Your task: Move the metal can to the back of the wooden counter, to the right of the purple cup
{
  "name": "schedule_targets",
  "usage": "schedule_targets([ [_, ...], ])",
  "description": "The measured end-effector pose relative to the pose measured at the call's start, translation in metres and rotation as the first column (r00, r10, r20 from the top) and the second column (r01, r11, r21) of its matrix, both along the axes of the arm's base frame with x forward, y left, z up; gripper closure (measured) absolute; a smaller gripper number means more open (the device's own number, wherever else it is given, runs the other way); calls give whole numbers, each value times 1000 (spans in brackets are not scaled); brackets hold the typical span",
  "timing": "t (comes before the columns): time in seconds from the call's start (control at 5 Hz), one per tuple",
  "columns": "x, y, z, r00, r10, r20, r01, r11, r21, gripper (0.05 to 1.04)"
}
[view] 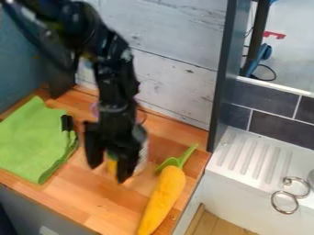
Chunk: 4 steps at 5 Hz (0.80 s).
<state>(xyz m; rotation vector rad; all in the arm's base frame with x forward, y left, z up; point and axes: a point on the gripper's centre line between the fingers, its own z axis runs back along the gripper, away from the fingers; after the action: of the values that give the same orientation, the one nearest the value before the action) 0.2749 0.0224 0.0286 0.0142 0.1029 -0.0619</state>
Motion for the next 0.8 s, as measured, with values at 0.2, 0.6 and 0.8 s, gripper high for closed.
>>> schedule_targets([
  [0.2, 36, -3, 12, 998, -10, 58, 12, 1000, -23, 83],
  [0.6, 69, -4, 28, 993, 6, 117, 1, 998, -55, 83],
  [0.8, 70, 0, 29, 993, 18, 120, -12, 998, -54, 83],
])
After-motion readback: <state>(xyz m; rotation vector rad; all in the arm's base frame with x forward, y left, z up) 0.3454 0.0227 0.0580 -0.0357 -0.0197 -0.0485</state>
